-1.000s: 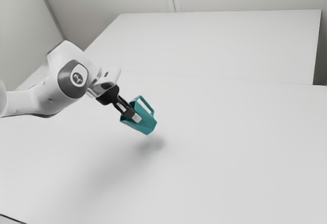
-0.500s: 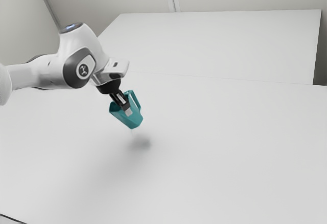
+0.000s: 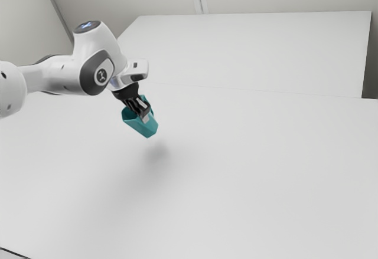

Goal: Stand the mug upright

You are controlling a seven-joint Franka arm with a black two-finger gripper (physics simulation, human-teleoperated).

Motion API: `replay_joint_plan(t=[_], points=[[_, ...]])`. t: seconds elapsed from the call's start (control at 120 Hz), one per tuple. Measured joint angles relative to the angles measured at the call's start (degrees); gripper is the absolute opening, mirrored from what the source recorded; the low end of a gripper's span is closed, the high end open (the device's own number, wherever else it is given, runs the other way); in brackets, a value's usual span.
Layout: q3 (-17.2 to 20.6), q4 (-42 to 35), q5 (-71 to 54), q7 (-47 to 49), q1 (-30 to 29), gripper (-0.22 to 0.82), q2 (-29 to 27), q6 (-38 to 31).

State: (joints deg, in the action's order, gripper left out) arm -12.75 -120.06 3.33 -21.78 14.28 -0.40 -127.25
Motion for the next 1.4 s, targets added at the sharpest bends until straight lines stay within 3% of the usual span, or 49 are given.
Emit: replay_joint_plan(t=[0.692, 1.092, 1.4], points=[[-0.3, -1.9, -0.2, 7.8, -0.5, -0.18, 2.1, 0.3], [-0.3, -1.8, -0.1, 10.0, 2.0, -0.18, 4.5, -0.3], [-0.3, -1.8, 0.6, 10.9, 1.7, -0.04, 4.9, -0.3]])
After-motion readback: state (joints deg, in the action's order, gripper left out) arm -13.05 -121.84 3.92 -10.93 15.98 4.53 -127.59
